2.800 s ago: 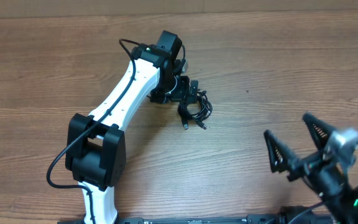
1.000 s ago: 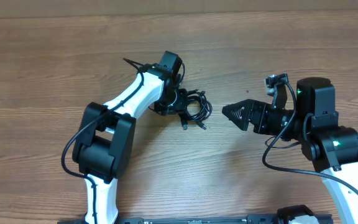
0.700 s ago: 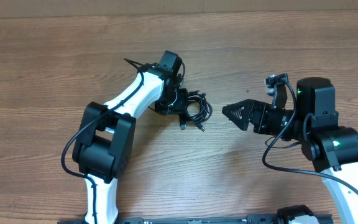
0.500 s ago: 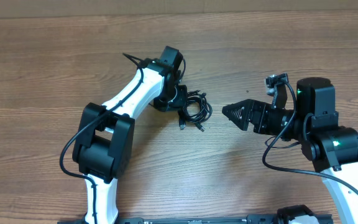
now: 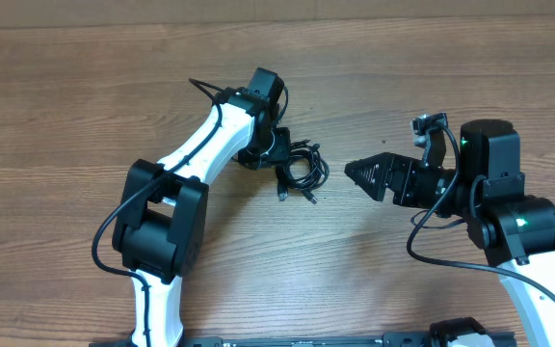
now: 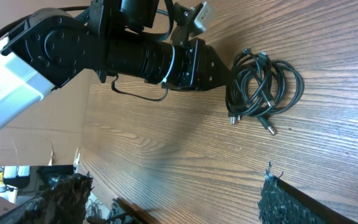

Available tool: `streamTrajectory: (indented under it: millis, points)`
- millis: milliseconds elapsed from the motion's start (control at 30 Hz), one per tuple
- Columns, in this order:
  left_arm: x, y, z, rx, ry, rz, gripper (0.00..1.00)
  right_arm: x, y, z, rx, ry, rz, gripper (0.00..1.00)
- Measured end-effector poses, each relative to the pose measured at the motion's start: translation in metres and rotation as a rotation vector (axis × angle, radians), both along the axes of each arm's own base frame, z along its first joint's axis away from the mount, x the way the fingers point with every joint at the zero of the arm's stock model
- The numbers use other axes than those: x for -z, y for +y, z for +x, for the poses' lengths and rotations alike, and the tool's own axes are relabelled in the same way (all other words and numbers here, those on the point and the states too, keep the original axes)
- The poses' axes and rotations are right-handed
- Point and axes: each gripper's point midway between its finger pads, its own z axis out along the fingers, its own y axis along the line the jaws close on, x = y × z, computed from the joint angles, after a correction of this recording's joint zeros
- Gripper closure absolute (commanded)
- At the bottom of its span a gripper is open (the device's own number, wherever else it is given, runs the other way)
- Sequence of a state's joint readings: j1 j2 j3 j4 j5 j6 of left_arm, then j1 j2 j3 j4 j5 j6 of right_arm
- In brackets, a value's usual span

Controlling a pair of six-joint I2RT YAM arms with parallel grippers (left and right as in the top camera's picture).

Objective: Untangle cables

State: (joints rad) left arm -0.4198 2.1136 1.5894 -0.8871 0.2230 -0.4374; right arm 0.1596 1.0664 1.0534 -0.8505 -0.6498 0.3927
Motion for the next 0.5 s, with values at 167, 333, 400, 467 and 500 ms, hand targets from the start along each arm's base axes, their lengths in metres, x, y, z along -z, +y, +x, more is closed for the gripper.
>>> streamTrajectory:
  millis: [167, 333, 400, 467, 500]
  points:
    - [0.0000, -0.0010, -0.0001, -0.007, 0.001, -0.001, 0.73, 0.0002, -0.0001, 0.0000, 0.000, 0.000, 0.000, 0.12]
    - [0.0009, -0.0023, -0.0014, -0.012, 0.007, 0.000, 0.78, 0.0011, -0.0002, -0.0010, 0.000, 0.007, -0.001, 0.12]
    - [0.0035, -0.0017, -0.0029, -0.015, 0.017, 0.004, 0.80, 0.0014, -0.0002, -0.0014, 0.000, 0.009, -0.002, 0.12]
    - [0.0073, -0.0009, -0.0048, -0.017, 0.031, 0.009, 0.82, 0.0021, -0.0004, -0.0020, 0.000, 0.014, -0.003, 0.12]
    - [0.0090, -0.0008, -0.0053, -0.017, 0.035, 0.010, 0.82, 0.0021, -0.0004, -0.0022, 0.000, 0.015, -0.002, 0.12]
